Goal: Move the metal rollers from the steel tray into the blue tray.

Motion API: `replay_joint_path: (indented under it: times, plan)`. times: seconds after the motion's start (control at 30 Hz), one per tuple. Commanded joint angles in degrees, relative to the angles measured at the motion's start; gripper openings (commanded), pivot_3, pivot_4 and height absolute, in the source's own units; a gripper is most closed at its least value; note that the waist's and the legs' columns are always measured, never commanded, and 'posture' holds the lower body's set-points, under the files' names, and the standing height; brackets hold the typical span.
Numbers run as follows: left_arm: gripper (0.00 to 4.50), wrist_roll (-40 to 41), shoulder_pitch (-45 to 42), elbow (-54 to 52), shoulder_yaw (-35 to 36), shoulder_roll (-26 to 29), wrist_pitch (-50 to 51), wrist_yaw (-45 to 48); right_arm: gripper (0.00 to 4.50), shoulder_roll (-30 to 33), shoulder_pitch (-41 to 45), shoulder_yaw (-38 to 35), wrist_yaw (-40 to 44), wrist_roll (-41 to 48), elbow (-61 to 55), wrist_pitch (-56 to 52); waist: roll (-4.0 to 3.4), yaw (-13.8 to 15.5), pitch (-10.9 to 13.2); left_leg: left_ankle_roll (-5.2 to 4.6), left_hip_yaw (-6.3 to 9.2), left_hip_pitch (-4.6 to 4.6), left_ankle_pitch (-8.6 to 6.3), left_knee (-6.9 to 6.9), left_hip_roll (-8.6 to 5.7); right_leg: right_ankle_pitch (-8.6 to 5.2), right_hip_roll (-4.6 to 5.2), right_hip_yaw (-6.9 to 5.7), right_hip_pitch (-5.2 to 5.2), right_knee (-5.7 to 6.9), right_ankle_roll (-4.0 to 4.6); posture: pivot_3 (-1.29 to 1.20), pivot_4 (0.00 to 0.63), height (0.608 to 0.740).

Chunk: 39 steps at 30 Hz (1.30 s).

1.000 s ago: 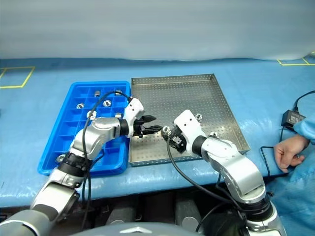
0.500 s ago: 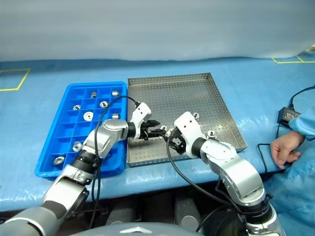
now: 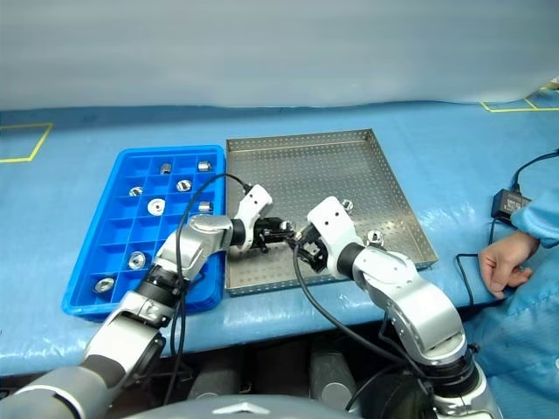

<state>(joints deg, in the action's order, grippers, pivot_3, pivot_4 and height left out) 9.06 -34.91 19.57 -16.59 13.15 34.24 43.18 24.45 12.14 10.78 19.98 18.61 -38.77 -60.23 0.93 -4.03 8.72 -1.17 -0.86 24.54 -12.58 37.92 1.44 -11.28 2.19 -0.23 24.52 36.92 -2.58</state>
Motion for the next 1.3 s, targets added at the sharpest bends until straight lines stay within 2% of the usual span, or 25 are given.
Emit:
replay_joint_path:
  times: [0.03, 0.2, 0.37, 0.5, 0.63, 0.73, 0.83, 1.0, 1.27, 1.3]
  plan:
    - [1.66, -0.13, 0.14, -1.45, 1.59, -0.14, -1.11, -0.98, 3.06, -0.38, 0.65, -0.15, -0.22, -0.04, -0.64, 1.18, 0.00, 0.02, 0.00, -0.02, -0.03, 0.00, -0.01, 0.00, 0.00, 0.00, 0.00, 0.02, 0.00, 0.00, 0.00, -0.15, 0.150, 0.740]
    - [1.66, 2.38, 1.67, -9.64, 5.53, 1.48, 1.04, -2.20, 3.06, -0.96, 0.88, 0.16, 1.36, 1.42, 0.69, 0.41, 0.00, -0.12, 0.00, -0.08, -0.23, -0.03, -0.05, 0.00, 0.05, 0.05, -0.03, 0.20, 0.06, 0.01, -0.07, -0.12, 0.150, 0.740]
    - [1.66, 5.30, 7.65, -29.95, 10.54, 7.87, 6.33, -3.15, 3.06, -2.41, 1.75, -0.15, 6.43, 5.54, 2.56, 2.62, 0.00, 0.07, 0.01, -0.13, -0.32, -0.05, -0.08, -0.07, 0.17, 0.08, -0.07, 0.32, 0.11, 0.02, -0.10, -0.04, 0.150, 0.740]
    - [1.66, 5.93, 13.39, -44.21, 17.46, 11.17, 12.67, -9.46, 3.06, -2.90, 3.26, -0.30, 12.41, 10.09, 2.77, 5.63, 0.01, 1.01, 0.01, -0.15, -0.30, -0.08, -0.09, -0.06, 0.25, 0.07, -0.03, 0.32, 0.06, -0.01, -0.11, 0.01, 0.150, 0.740]
    - [1.66, 3.72, 18.77, -51.44, 28.14, 10.33, 20.41, -20.25, 3.06, -2.68, 5.28, 1.24, 12.67, 8.87, 5.90, 7.04, 0.03, 2.20, 0.02, -0.17, -0.36, -0.16, -0.10, 0.02, 0.24, 0.05, -0.02, 0.35, 0.00, -0.05, -0.08, 0.07, 0.150, 0.740]
    - [1.66, 2.16, 21.03, -52.01, 34.88, 8.24, 23.74, -27.41, 3.06, -2.84, 5.91, 1.84, 12.43, 8.60, 7.04, 7.28, 0.05, 3.37, 0.03, -0.19, -0.36, -0.22, -0.09, 0.05, 0.19, 0.01, -0.03, 0.33, -0.05, -0.01, -0.01, 0.09, 0.150, 0.740]
    - [1.66, -0.43, 22.91, -51.05, 37.44, 7.03, 24.59, -32.76, 3.06, -2.75, 6.24, 2.39, 12.38, 8.56, 7.47, 7.48, 0.11, 4.35, 0.03, -0.19, -0.36, -0.23, -0.08, 0.05, 0.15, 0.01, -0.03, 0.32, -0.08, -0.02, 0.00, 0.10, 0.150, 0.740]
    - [1.66, -1.52, 22.87, -46.71, 36.15, 6.11, 23.63, -35.67, 3.06, -2.53, 6.92, 3.06, 12.72, 8.63, 7.75, 7.83, 0.20, 6.07, 0.01, -0.19, -0.37, -0.20, -0.08, 0.06, 0.12, 0.02, 0.06, 0.33, -0.08, -0.06, 0.01, 0.11, 0.150, 0.740]
    - [1.66, -3.42, 20.44, -40.37, 32.89, 7.41, 22.18, -37.24, 3.06, -2.02, 6.72, 3.46, 12.31, 8.44, 7.32, 8.35, 0.22, 6.15, 0.00, -0.20, -0.39, -0.18, -0.08, 0.03, 0.10, 0.02, 0.06, 0.32, -0.05, -0.06, 0.06, 0.10, 0.150, 0.740]
    - [2.38, -3.49, 20.30, -39.98, 32.74, 7.25, 21.73, -37.51, 3.06, -1.94, 6.58, 3.45, 12.28, 8.50, 7.14, 8.38, 0.22, 6.03, 0.00, -0.20, -0.40, -0.18, -0.08, 0.02, 0.11, 0.02, 0.06, 0.32, -0.04, -0.06, 0.06, 0.09, 0.150, 0.740]
